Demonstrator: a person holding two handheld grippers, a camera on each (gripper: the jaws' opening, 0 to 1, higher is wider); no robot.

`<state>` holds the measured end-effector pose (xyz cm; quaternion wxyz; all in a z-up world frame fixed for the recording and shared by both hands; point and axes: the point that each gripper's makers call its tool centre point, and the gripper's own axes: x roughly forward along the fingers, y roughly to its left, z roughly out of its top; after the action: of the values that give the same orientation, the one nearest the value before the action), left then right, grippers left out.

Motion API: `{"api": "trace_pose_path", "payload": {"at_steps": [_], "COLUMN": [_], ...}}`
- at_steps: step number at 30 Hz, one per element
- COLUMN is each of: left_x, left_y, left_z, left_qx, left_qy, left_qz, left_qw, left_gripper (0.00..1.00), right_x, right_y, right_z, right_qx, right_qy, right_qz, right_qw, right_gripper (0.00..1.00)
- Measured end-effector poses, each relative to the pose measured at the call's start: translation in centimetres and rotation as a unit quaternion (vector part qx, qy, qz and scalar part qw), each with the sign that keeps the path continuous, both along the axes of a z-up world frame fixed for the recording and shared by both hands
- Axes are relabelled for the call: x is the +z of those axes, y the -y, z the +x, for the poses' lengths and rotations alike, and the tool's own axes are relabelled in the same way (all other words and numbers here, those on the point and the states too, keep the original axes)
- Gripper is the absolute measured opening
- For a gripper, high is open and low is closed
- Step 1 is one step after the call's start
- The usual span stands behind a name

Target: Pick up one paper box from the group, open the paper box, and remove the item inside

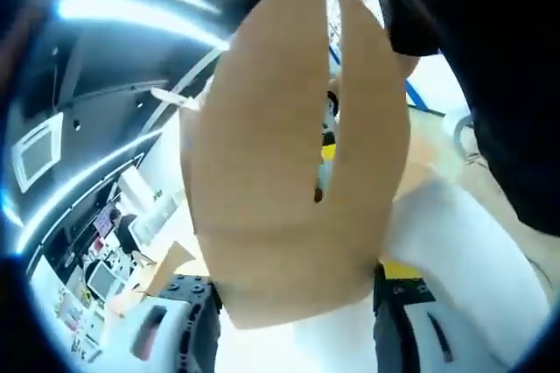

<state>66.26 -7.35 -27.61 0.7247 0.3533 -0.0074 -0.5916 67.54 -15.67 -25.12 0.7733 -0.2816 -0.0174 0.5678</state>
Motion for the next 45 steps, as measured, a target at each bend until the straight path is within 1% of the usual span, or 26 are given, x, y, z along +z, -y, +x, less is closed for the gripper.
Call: {"api": "trace_pose_path", "payload": {"at_steps": [2,5,7,9,10,11,12,14,16,19,20,22,23,25,26,27,28,29,30,31,34,35,38,39,41,45], "left_x": [0.0,-0.1,-0.1,-0.1,-0.1,-0.1,-0.1,-0.1,-0.1,-0.2,-0.2,-0.2,-0.2,-0.2,-0.2,-0.2,-0.2,-0.2,-0.2,-0.2,-0.2,-0.2,-0.2,-0.2,-0.1,-0.1], "left_y": [0.0,0.0,0.0,0.0,0.0,0.0,0.0,0.0,0.1,0.1,0.2,0.2,0.2,0.1,0.1,0.2,0.2,0.2,0.2,0.2,0.3,0.4,0.4,0.4,0.4,0.4], "left_z": [0.0,0.1,0.1,0.2,0.2,0.2,0.3,0.3,0.3,0.5,0.6,0.6,0.6,0.6,0.6,0.6,0.6,0.6,0.6,0.6,0.6,0.6,0.5,0.5,0.5,0.4], "left_qx": [0.000,0.002,0.002,0.002,0.002,0.002,0.002,0.002,0.001,0.001,0.001,0.001,0.001,0.001,0.001,0.000,0.000,0.000,0.000,0.000,-0.002,-0.002,-0.003,-0.003,-0.004,-0.004], "left_qy": [-0.002,-0.007,-0.009,-0.012,-0.013,-0.013,-0.013,-0.014,-0.014,-0.021,-0.023,-0.026,-0.029,-0.031,-0.031,-0.030,-0.030,-0.030,-0.030,-0.030,-0.031,-0.031,-0.025,-0.024,-0.023,-0.020], "left_qz": [-0.001,-0.003,-0.005,-0.007,-0.008,-0.008,-0.008,-0.009,-0.010,-0.015,-0.016,-0.016,-0.016,-0.015,-0.014,-0.012,-0.011,-0.010,-0.009,-0.008,-0.009,-0.009,-0.006,-0.006,-0.005,-0.004], "left_qw": [1.0000,1.0000,0.9999,0.9999,0.9999,0.9999,0.9999,0.9999,0.9998,0.9997,0.9996,0.9995,0.9995,0.9994,0.9994,0.9995,0.9995,0.9995,0.9995,0.9995,0.9995,0.9995,0.9997,0.9997,0.9997,0.9998], "left_gripper": [0.70,0.70,0.70,0.71,0.71,0.71,0.71,0.71,0.71,0.71,0.71,0.70,0.70,0.70,0.70,0.70,0.70,0.70,0.70,0.70,0.70,0.70,0.70,0.70,0.70,0.70], "right_x": [0.1,0.4,1.2,2.5,3.5,5.2,6.2,8.7,11.3,14.6,14.3,13.9,13.4,11.8,10.9,9.7,8.7,7.9,7.3,6.0,3.5,2.9,2.0,1.7,1.4,0.9], "right_y": [0.5,1.6,2.2,3.4,4.1,4.7,5.0,4.8,4.7,1.4,0.9,-1.0,-2.0,-3.8,-4.6,-5.3,-5.9,-6.5,-6.8,-7.4,-7.6,-7.6,-7.7,-7.6,-7.6,-7.6], "right_z": [0.0,0.2,0.2,0.5,0.7,0.7,0.6,-0.3,-1.2,-5.0,-5.6,-6.9,-7.7,-9.3,-9.9,-10.4,-10.6,-10.3,-10.1,-9.5,-7.8,-7.4,-6.8,-6.7,-6.8,-7.5], "right_qx": [-0.006,-0.018,-0.032,-0.049,-0.058,-0.066,-0.071,-0.066,-0.062,-0.025,-0.025,-0.002,0.013,0.035,0.043,0.055,0.066,0.067,0.066,0.061,0.046,0.039,0.037,0.038,0.040,0.049], "right_qy": [-0.005,-0.002,0.008,0.032,0.049,0.068,0.080,0.107,0.135,0.140,0.125,0.122,0.113,0.069,0.049,0.037,0.035,0.041,0.041,0.029,0.009,-0.002,-0.009,-0.009,-0.012,-0.028], "right_qz": [0.004,0.000,-0.001,-0.017,-0.024,-0.024,-0.022,-0.017,-0.012,-0.020,-0.047,-0.087,-0.101,-0.120,-0.135,-0.159,-0.181,-0.196,-0.205,-0.219,-0.257,-0.263,-0.272,-0.279,-0.284,-0.289], "right_qw": [1.0000,0.9998,0.9995,0.9981,0.9968,0.9953,0.9941,0.9919,0.9889,0.9897,0.9908,0.9887,0.9883,0.9897,0.9886,0.9850,0.9807,0.9774,0.9757,0.9734,0.9652,0.9639,0.9615,0.9595,0.9579,0.9556], "right_gripper": [0.63,0.62,0.59,0.56,0.53,0.50,0.47,0.41,0.40,0.39,0.39,0.38,0.38,0.35,0.33,0.32,0.28,0.24,0.20,0.16,0.16,0.16,0.16,0.16,0.17,0.17]}}
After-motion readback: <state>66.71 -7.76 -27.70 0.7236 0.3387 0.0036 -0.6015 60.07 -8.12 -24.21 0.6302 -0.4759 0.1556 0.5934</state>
